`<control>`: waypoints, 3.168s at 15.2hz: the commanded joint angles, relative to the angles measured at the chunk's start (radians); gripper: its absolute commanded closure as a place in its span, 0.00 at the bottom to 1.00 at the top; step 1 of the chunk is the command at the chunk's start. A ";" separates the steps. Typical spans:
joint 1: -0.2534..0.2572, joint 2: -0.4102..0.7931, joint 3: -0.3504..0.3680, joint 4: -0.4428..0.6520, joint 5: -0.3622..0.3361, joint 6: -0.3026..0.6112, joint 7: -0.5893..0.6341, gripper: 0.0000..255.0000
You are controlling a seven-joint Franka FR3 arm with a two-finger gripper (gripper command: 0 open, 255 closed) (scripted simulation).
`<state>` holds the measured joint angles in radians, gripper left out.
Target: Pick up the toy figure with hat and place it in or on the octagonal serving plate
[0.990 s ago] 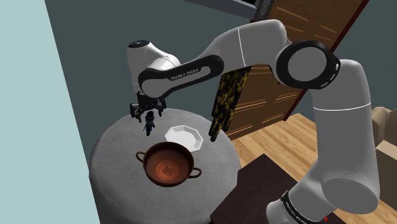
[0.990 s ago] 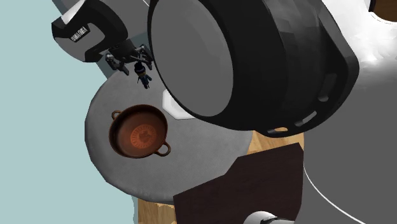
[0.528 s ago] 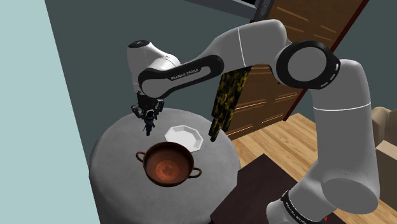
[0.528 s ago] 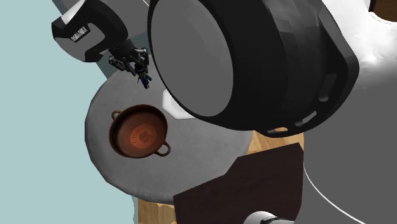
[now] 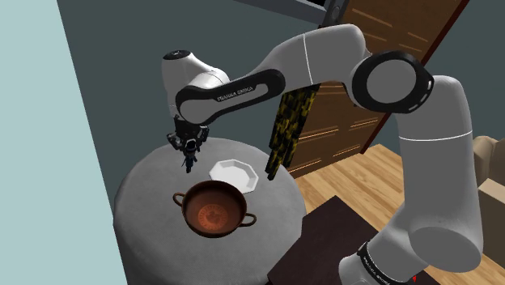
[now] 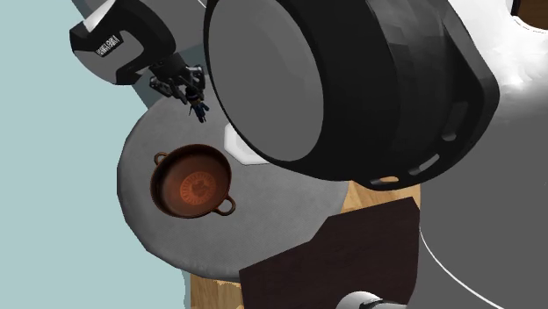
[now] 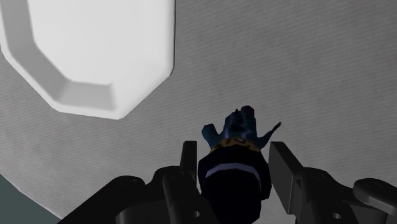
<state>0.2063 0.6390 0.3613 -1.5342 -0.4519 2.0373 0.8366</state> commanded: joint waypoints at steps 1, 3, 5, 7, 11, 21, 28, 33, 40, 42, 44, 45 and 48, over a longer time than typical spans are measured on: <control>-0.002 -0.010 0.003 0.004 0.005 -0.013 -0.005 1.00; -0.003 -0.023 0.007 0.012 0.011 -0.032 -0.012 1.00; -0.004 -0.035 0.010 0.020 0.018 -0.051 -0.018 1.00; -0.005 -0.046 0.013 0.029 0.024 -0.070 -0.025 1.00; -0.006 -0.067 0.019 0.051 0.035 -0.110 -0.037 1.00; -0.108 -0.288 0.038 -0.185 0.100 -0.070 -0.106 1.00; -0.216 -0.551 0.023 -0.469 0.197 0.002 -0.240 1.00; -0.241 -0.625 0.003 -0.578 0.221 0.053 -0.286 1.00; -0.241 -0.579 0.001 -0.623 0.188 0.137 -0.252 1.00; -0.240 -0.564 0.000 -0.634 0.176 0.160 -0.241 1.00; -0.240 -0.548 -0.001 -0.644 0.164 0.183 -0.229 1.00; -0.239 -0.539 -0.002 -0.649 0.158 0.195 -0.223 1.00; -0.238 -0.513 -0.005 -0.661 0.138 0.229 -0.204 1.00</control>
<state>-0.0330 0.1154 0.3566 -2.1912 -0.3058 2.2535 0.6237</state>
